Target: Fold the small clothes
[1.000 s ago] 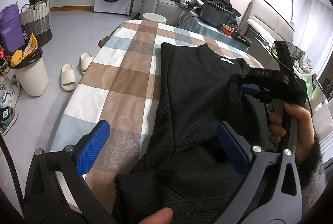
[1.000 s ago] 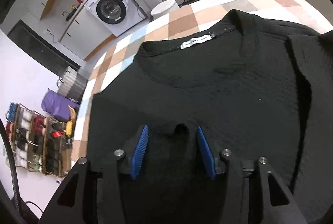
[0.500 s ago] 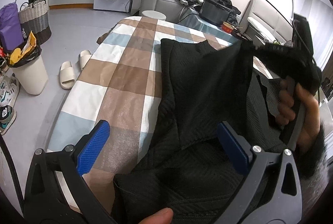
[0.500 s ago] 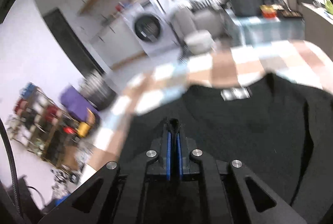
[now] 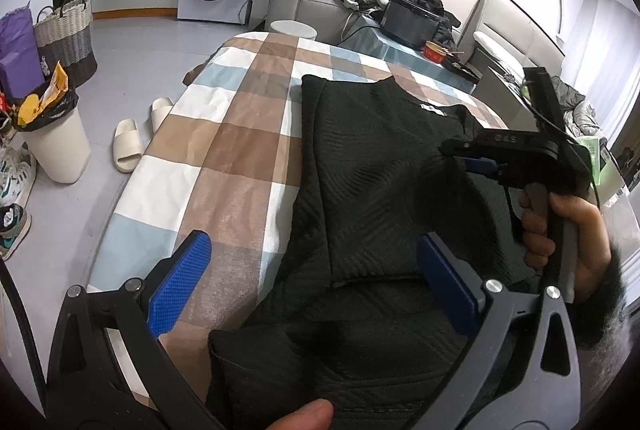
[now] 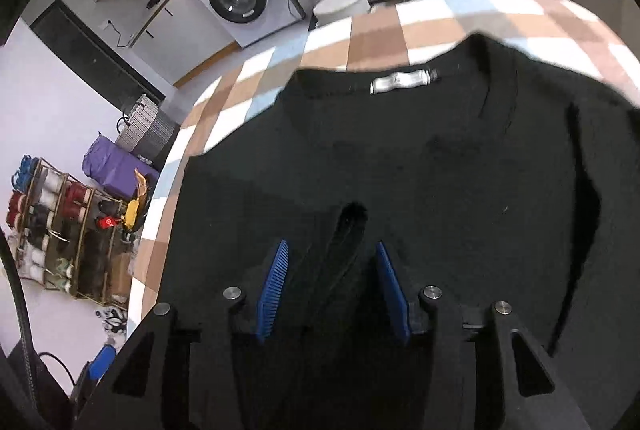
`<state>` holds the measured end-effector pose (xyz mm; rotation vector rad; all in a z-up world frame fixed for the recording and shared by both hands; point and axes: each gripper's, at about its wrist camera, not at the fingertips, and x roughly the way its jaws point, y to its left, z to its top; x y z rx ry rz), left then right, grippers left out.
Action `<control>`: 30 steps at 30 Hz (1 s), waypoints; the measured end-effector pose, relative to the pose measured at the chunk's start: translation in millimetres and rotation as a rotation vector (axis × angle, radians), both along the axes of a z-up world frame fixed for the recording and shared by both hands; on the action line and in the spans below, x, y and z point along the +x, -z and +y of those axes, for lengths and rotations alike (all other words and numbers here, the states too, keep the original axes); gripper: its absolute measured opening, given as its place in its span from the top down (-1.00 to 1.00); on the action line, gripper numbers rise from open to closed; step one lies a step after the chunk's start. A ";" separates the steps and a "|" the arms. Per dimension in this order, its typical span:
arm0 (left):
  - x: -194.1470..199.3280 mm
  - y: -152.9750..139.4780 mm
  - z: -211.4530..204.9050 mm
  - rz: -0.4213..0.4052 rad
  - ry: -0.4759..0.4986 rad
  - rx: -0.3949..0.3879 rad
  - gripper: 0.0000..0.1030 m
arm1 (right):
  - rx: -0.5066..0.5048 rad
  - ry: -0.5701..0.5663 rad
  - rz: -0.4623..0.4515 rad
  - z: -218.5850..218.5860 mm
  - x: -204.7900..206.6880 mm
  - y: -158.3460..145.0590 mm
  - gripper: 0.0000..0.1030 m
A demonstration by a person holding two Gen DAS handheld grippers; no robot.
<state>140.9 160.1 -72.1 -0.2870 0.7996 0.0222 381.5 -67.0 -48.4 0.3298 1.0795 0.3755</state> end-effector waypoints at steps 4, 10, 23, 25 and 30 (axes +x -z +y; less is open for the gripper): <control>-0.4 -0.3 -2.3 0.000 0.003 0.010 -0.98 | -0.020 -0.010 -0.049 8.4 -0.9 0.5 0.83; 0.5 2.9 2.9 0.011 -0.009 0.003 -0.98 | -0.101 -0.042 -0.142 12.2 -9.8 -17.7 0.75; -6.4 -7.0 0.6 -0.006 -0.015 -0.014 -0.98 | -0.001 0.067 -0.102 -109.3 -88.1 -58.3 -0.04; -7.8 -9.1 -5.4 -0.005 -0.004 -0.008 -0.98 | 0.001 0.078 -0.123 -126.9 -109.5 -68.5 -0.19; -14.4 -14.9 -19.7 -0.003 0.021 0.011 -0.98 | 0.001 0.094 -0.162 -171.1 -159.7 -79.5 -0.21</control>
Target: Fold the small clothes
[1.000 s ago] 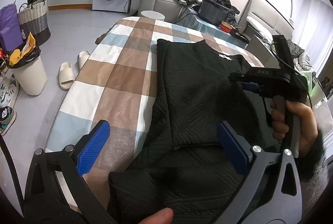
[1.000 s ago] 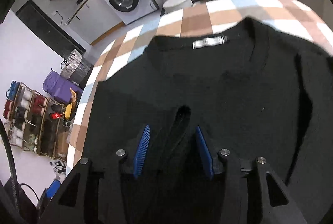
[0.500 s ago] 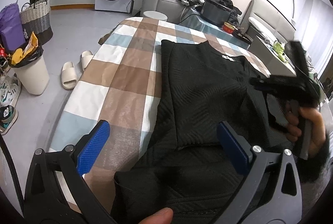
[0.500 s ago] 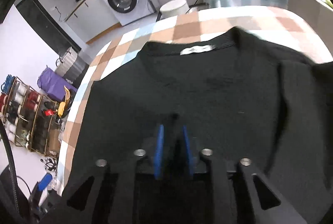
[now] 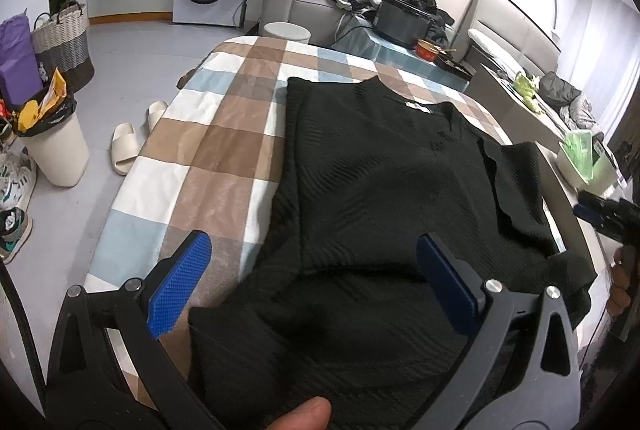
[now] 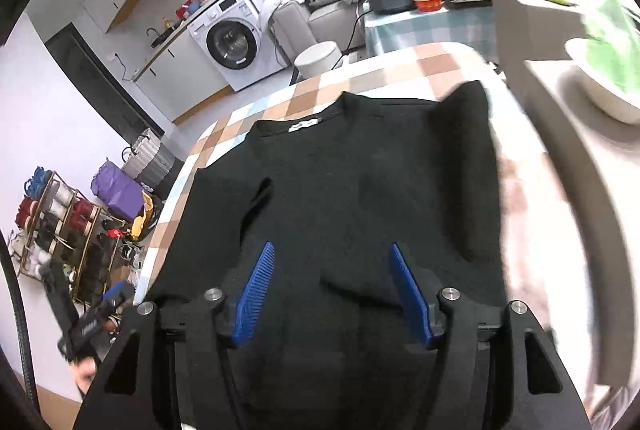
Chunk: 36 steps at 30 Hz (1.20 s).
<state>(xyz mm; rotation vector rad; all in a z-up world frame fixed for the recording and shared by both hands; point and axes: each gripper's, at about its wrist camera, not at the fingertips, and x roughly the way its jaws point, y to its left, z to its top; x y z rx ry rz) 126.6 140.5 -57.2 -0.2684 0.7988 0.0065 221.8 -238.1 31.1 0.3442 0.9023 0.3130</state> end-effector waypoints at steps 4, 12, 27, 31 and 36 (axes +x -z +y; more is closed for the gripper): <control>-11.4 -2.4 -4.5 0.006 -0.009 0.024 -0.98 | 0.012 0.043 0.009 -45.0 -38.4 6.1 -0.27; -56.7 -7.3 22.5 0.019 -0.111 -0.017 -0.98 | 0.014 0.064 0.020 -91.4 -94.7 13.9 -0.27; -96.6 12.7 16.3 0.084 -0.067 0.054 -0.17 | -0.035 0.027 0.018 -113.7 -123.7 32.2 -0.27; -95.6 10.9 -2.8 0.085 -0.002 0.087 0.04 | -0.037 0.027 0.027 -115.6 -124.6 33.8 -0.27; -91.3 13.9 -12.1 0.094 0.012 0.119 0.06 | -0.041 0.029 0.040 -115.3 -123.2 37.8 -0.27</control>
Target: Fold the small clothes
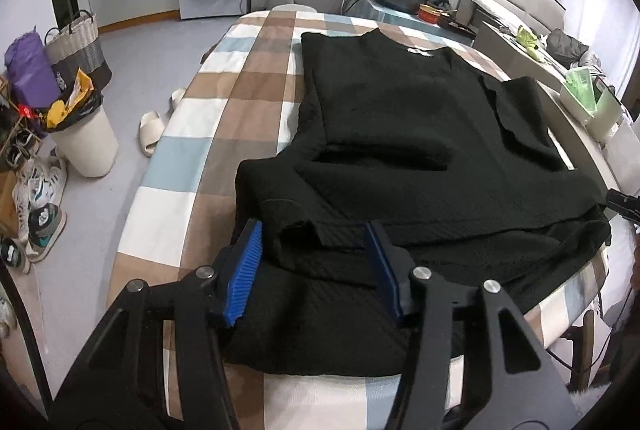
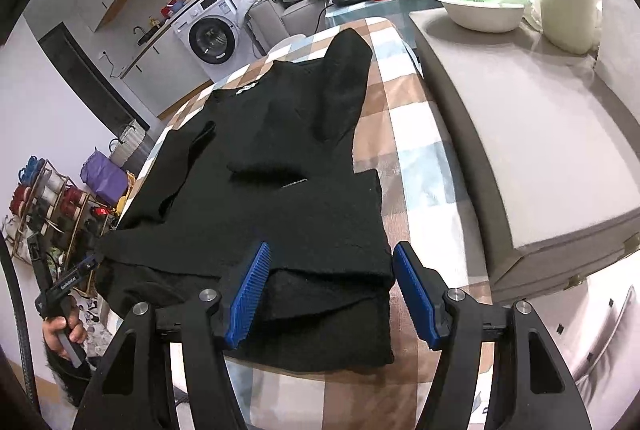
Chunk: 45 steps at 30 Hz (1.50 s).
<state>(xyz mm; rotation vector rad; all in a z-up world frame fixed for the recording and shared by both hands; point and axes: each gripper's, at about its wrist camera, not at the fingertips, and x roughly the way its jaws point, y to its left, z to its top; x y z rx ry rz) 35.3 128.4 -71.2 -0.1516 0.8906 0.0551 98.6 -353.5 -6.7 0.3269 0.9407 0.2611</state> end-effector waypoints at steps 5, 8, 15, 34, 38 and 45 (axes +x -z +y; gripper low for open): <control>9.4 6.5 11.9 0.003 -0.028 -0.067 0.06 | -0.005 -0.007 -0.003 0.7 0.1 -2.7 -0.27; 18.5 10.3 15.9 0.006 -0.044 -0.083 0.12 | -0.015 -0.005 0.012 -1.5 0.2 -2.6 -0.27; 22.2 16.1 21.7 -0.001 -0.060 -0.088 0.70 | -0.068 -0.063 0.044 -2.7 -5.8 0.2 -0.27; -4.3 -39.7 52.6 -0.252 -0.105 -0.301 0.92 | 0.055 0.035 -0.230 -17.5 -3.4 -30.7 0.84; -14.0 -64.4 56.3 -0.311 -0.094 -0.306 0.92 | 0.130 0.046 -0.308 -28.2 -14.5 -54.4 0.84; -1.7 -63.9 73.1 -0.275 -0.089 -0.399 0.91 | 0.144 0.075 -0.297 -30.4 -10.4 -59.5 0.84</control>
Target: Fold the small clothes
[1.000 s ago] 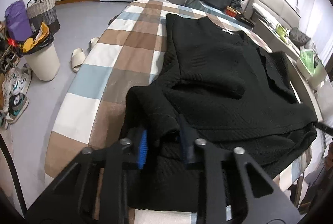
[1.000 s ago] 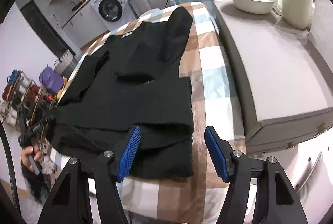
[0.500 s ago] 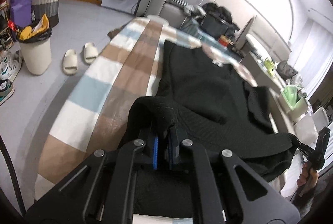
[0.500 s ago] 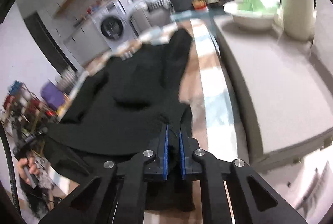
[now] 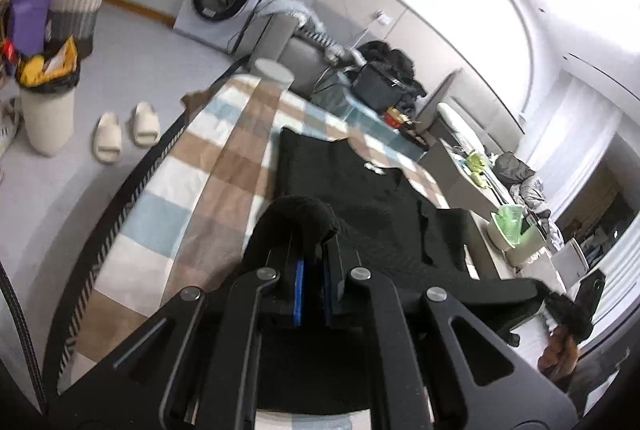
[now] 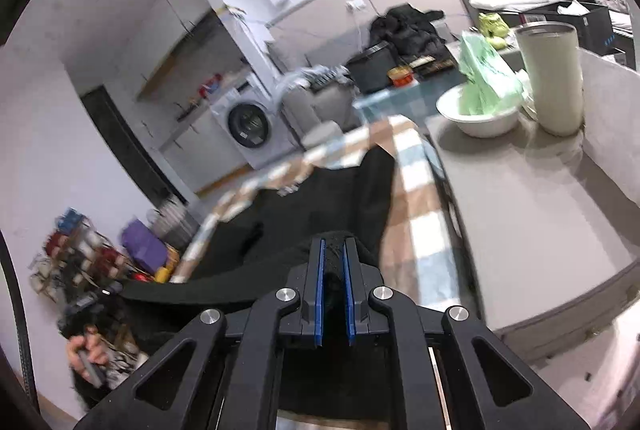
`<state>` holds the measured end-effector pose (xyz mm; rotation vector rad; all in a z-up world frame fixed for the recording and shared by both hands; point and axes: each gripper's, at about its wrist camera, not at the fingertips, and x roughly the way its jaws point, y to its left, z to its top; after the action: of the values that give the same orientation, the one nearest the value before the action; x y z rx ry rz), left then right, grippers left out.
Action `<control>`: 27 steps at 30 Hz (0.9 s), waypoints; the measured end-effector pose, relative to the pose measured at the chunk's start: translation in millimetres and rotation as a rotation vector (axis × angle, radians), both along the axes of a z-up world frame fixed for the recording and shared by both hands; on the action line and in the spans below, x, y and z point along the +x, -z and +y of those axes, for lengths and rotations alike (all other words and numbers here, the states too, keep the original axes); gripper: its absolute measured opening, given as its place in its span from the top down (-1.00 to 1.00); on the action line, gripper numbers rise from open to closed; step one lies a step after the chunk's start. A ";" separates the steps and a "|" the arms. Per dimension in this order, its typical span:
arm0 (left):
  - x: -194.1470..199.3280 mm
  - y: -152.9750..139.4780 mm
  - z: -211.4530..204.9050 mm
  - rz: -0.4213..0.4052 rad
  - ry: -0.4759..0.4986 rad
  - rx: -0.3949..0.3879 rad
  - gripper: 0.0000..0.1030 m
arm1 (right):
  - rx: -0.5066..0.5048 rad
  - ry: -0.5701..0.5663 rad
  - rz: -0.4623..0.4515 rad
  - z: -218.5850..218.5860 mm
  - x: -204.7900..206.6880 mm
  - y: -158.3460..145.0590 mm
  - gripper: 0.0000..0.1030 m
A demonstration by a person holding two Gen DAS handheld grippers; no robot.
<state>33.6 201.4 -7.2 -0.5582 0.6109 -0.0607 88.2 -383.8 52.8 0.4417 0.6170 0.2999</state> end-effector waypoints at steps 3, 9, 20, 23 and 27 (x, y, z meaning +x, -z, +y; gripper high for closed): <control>21.3 23.3 6.3 0.072 -0.013 -0.001 0.91 | -0.041 0.017 0.057 8.8 15.2 16.6 0.84; 50.1 66.6 14.3 0.214 -0.032 -0.027 0.90 | -0.176 0.127 0.205 9.6 47.8 43.8 0.71; 26.6 68.9 -3.0 0.212 0.005 0.023 0.64 | -0.108 -0.056 0.263 14.3 12.4 55.2 0.17; 27.3 67.5 -3.5 0.204 -0.009 0.040 0.64 | -0.147 -0.112 0.268 26.9 11.0 59.3 0.09; 35.8 69.2 -0.8 0.186 -0.016 0.024 0.87 | -0.138 -0.107 0.279 34.8 27.8 71.9 0.10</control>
<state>69.3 200.6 -76.5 -0.5493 0.7873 0.0139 116.1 -349.0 -19.1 0.3204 0.9304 0.2972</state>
